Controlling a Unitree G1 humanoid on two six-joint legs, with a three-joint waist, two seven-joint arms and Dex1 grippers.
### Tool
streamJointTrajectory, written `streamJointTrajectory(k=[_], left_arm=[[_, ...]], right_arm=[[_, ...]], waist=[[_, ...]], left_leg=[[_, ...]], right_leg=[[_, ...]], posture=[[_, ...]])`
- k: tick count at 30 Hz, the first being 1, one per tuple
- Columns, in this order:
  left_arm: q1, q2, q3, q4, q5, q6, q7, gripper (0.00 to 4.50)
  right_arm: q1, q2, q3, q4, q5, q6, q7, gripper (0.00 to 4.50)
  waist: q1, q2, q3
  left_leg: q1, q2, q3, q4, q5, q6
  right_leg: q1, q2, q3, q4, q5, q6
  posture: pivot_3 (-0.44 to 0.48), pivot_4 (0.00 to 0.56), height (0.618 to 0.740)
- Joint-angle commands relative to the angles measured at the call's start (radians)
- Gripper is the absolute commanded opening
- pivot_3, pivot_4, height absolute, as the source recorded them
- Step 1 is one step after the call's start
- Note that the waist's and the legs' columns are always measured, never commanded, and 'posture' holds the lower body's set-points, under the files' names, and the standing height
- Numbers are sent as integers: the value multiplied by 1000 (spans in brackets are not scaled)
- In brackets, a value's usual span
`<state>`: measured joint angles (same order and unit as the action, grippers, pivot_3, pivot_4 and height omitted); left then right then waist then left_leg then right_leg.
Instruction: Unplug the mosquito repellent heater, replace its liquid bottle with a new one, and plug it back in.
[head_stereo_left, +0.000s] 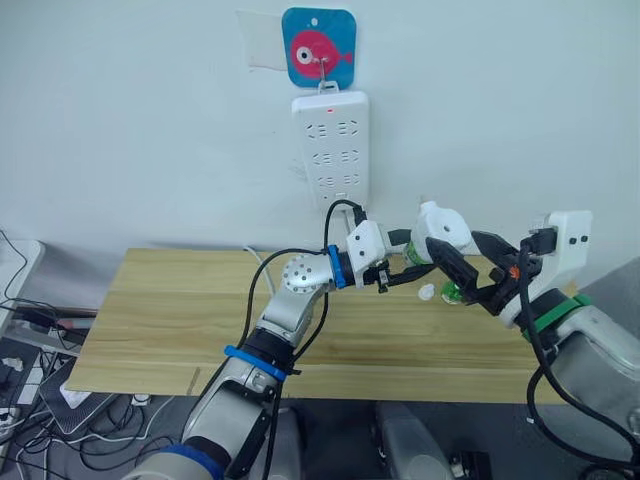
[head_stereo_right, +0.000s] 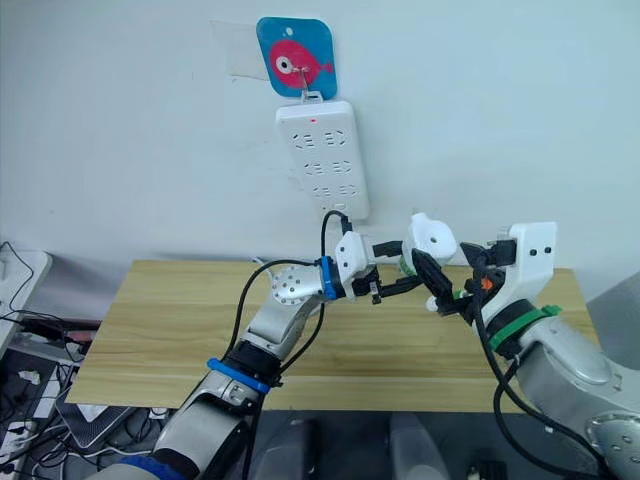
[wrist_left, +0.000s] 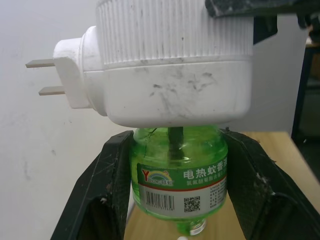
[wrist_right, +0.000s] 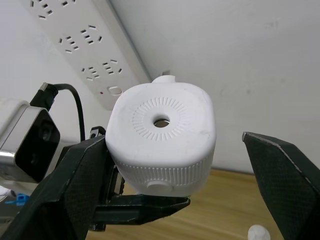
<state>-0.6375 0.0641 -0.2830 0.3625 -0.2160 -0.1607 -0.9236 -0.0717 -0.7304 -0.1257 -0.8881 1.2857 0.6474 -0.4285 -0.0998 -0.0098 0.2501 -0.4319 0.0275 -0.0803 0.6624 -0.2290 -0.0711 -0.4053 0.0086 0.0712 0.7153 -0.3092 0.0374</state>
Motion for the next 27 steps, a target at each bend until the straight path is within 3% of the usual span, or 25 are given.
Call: streamJointTrajectory(k=[1,15,21,26,27], left_arm=[[0,-37,32,-78,-80,77,-2,2266],[37,-43,33,-179,-130,207,-11,2266],[36,-45,38,-179,-124,205,-3,2266],[41,-43,41,-182,-128,203,-7,2266],[41,-34,44,-179,-128,198,-19,3007]], right_arm=[[-35,52,33,-9,-118,-27,6,4458],[-126,191,98,46,-327,14,89,4458],[-126,210,90,48,-331,52,115,3046],[-136,232,85,50,-331,68,123,3057],[-140,237,80,54,-338,67,125,3057]], waist=[[-5,1,-3],[-13,2,-15],[-13,2,-17],[-13,3,-20],[-13,3,-20]], left_leg=[[0,0,0,0,0,0],[0,0,0,0,0,0],[0,0,0,0,-1,1],[0,0,0,0,-1,2],[0,0,0,0,-1,2]], right_leg=[[0,0,0,0,0,0],[0,0,0,0,0,0],[0,0,0,0,0,0],[0,0,0,0,0,0],[0,0,0,0,0,0]], posture=[[-173,173,740],[-153,162,740],[-145,162,740],[-135,163,740],[-129,163,740]])
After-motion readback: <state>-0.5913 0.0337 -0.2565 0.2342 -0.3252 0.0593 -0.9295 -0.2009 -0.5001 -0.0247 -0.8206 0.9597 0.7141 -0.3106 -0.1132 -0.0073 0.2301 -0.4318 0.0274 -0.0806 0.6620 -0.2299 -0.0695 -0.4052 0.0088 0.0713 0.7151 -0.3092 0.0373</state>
